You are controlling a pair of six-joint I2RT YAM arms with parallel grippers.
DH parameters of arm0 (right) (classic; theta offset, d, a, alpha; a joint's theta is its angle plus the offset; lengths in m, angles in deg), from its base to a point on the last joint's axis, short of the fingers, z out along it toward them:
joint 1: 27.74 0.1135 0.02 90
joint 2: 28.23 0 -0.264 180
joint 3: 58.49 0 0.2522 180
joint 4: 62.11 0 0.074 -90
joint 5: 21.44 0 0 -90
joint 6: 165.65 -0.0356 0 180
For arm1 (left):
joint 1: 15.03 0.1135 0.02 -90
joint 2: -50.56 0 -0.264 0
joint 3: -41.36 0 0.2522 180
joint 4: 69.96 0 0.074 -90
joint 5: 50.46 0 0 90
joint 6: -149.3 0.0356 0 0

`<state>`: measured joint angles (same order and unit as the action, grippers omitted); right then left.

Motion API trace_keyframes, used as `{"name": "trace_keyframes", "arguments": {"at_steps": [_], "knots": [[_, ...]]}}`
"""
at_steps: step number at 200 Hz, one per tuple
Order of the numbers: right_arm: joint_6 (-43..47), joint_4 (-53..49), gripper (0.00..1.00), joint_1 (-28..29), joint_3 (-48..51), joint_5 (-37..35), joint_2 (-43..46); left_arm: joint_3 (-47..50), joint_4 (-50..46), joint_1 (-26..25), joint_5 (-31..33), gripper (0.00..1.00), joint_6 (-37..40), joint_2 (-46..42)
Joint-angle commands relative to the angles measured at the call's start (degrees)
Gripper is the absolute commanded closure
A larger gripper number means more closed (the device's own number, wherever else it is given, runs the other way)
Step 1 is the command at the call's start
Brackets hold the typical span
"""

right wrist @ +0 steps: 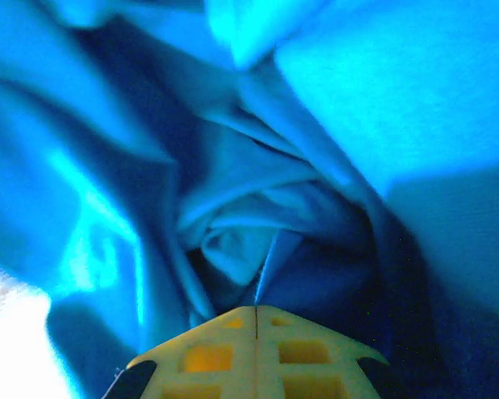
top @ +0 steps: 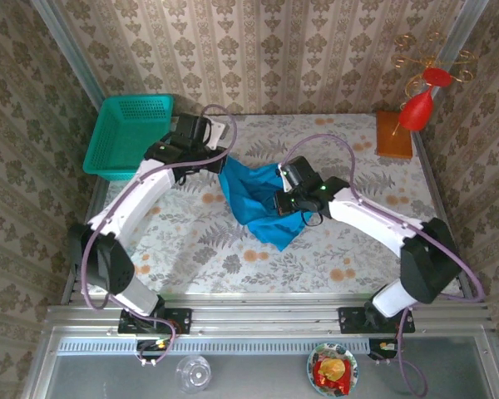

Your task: Fold the inside-out t-shirt

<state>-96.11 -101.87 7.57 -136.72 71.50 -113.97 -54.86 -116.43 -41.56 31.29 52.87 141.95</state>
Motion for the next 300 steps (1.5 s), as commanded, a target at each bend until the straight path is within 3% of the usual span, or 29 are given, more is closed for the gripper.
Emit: {"name": "trace_keyframes", "arguments": {"at_steps": [1, 51, 97, 116, 152, 187, 225, 242, 263, 272, 300], "knots": [[1.42, -1.16, 1.00, 0.72, 0.81, 6.35, 5.54, 4.14, 7.01, 2.52, -4.60, 1.00, -5.36, 2.98], [0.87, 8.21, 1.00, 0.81, 2.77, 11.36, 19.17, 10.30, 11.70, 4.65, -7.19, 1.00, -8.22, 10.39], [1.24, 16.85, 1.00, 0.81, 5.33, 8.31, 29.17, 17.69, 18.90, 9.98, -12.47, 1.00, -13.78, 11.88], [1.55, 17.63, 1.00, 0.81, 6.74, -0.09, 33.20, 19.79, 20.05, 12.34, -13.06, 1.00, -14.68, 11.21], [0.41, 15.52, 1.00, 0.36, 11.26, -22.43, 41.10, 24.29, 23.36, 17.61, -15.84, 1.00, -17.43, 8.49], [-3.53, 12.37, 1.00, -1.83, 15.96, -33.76, 47.75, 27.92, 27.47, 23.45, -18.64, 1.00, -21.22, 6.35], [-10.28, -0.34, 1.00, -5.03, 17.01, -41.65, 49.00, 28.23, 26.43, 26.78, -17.36, 1.00, -21.32, 2.72], [-11.86, -1.89, 1.00, -7.10, 18.71, -37.62, 48.33, 27.38, 25.68, 27.01, -18.23, 1.00, -20.81, 1.28], [-13.53, -0.77, 1.00, -10.24, 19.70, -22.41, 42.87, 22.98, 20.57, 24.37, -20.75, 1.00, -18.20, 1.74], [-13.71, 0.90, 0.99, -10.35, 19.82, -16.21, 39.41, 20.61, 17.29, 22.29, -20.52, 0.91, -16.31, 2.02], [-16.28, 3.05, 0.75, -10.27, 17.16, -2.97, 27.02, 15.59, 9.02, 15.60, -13.78, 0.62, -11.76, 0.65]]}}
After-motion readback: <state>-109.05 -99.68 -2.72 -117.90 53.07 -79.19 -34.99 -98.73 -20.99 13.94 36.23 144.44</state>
